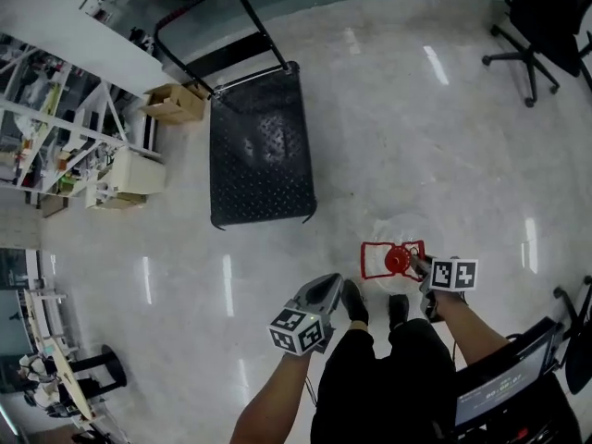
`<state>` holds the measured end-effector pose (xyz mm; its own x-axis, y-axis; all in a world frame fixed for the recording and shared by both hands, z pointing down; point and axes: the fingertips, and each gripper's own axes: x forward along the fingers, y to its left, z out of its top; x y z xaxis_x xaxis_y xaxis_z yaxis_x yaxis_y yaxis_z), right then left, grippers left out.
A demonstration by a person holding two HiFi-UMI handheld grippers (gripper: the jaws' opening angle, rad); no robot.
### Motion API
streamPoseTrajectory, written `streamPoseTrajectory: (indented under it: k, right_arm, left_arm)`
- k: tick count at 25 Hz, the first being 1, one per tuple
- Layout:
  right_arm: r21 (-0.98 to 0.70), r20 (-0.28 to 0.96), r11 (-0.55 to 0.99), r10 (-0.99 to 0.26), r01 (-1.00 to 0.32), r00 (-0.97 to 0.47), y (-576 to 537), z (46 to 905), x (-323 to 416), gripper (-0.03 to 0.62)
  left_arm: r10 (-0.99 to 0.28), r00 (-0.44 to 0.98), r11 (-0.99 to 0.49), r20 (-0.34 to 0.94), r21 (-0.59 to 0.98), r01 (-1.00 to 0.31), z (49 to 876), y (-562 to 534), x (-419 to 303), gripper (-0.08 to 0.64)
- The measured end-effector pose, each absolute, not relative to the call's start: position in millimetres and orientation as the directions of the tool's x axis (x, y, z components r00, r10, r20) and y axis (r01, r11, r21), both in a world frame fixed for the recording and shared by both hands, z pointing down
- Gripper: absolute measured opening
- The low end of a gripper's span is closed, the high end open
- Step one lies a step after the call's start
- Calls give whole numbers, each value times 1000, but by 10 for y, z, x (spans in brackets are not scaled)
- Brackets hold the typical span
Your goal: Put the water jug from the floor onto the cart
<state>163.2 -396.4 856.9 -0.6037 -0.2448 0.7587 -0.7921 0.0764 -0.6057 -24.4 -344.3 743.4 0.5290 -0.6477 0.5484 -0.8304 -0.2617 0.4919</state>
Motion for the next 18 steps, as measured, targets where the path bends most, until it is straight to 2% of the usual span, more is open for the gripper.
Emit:
streamPoseTrajectory:
  k: [5,8,13,18]
  right_arm:
    - [-641,710,106,-294,-760,-640,-4126,7679,1673,69]
    - [-661,674,146,-315,-736,-668,-4214,7270,1585,69]
    - [-678,630,210,-327,-705,-704,-4299,6782,1204,69]
    - [-677,616,265,-306,-686,-726,-4427,6491,691,69]
  left_arm:
    - [-749,435,-209,499,446,-870,6759,-3467,-404,0]
    - [-818,393,-172,420,472,-865,6389,-3497,-511,0]
    - [-855,377,-218,356,414,-884,5909,-3404,-772,0]
    - [-903,297,-168,310,382,-909,5565,-3343,-1281,0]
